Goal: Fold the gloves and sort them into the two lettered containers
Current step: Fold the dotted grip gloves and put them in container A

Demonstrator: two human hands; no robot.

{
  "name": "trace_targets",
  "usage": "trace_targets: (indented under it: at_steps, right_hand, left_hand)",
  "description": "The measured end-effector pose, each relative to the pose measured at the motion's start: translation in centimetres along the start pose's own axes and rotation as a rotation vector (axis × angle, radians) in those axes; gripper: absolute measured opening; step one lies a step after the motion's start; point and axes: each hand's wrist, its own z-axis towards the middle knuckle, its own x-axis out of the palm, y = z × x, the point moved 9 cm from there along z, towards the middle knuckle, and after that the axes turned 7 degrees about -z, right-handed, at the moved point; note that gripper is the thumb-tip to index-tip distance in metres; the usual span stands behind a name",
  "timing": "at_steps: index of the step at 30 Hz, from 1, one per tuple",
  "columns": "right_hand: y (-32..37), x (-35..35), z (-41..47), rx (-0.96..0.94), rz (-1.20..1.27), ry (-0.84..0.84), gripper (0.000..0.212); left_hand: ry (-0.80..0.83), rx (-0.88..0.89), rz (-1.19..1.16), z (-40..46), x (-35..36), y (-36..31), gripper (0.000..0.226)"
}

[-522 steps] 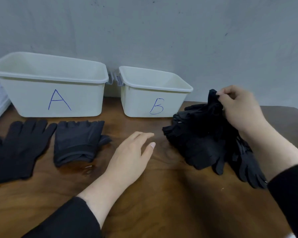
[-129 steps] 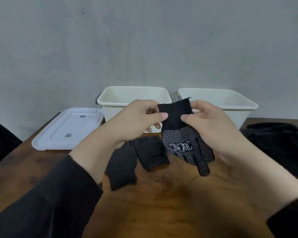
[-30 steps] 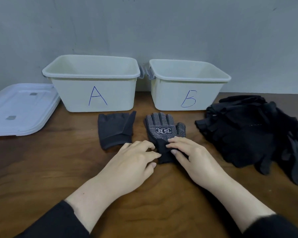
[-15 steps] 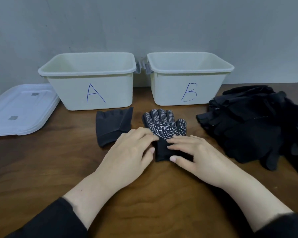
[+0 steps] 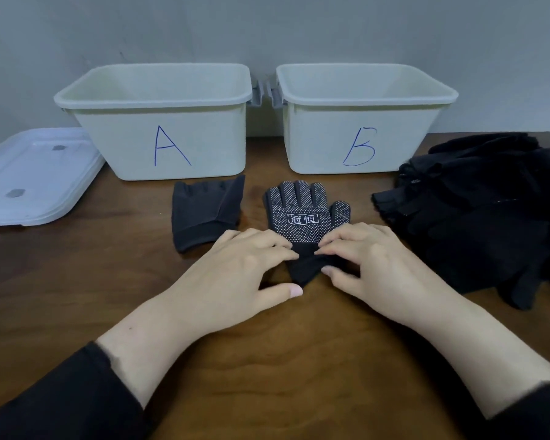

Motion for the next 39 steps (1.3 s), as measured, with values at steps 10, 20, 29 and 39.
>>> trace_targets:
  at_steps: [10,20,29,39]
  right_hand:
    - [0.4,-1.0,0.3,0.015,0.135,0.066,0.019]
    - [-1.1,-1.1,0.5,0.214,0.286,-0.007,0.04]
    - [-2.1,-0.3,1.9,0.258,0.284,-0.147,0.038]
    - [-1.1,0.3,2.4,0.007,0.056,0.007,0.03]
  left_hand:
    - [-0.155,-0.018,-0.049,1.2,-0.5,-0.2,0.023]
    - [-0.268,-0.227,-0.284,1.0,-1.6,1.4,0.012]
    - [-0.344,-0.289,-0.214,1.6,-1.7,2.3,0.042]
    - [-0.117,-0.083,0.126,1.9,-0.3,0.5,0.042]
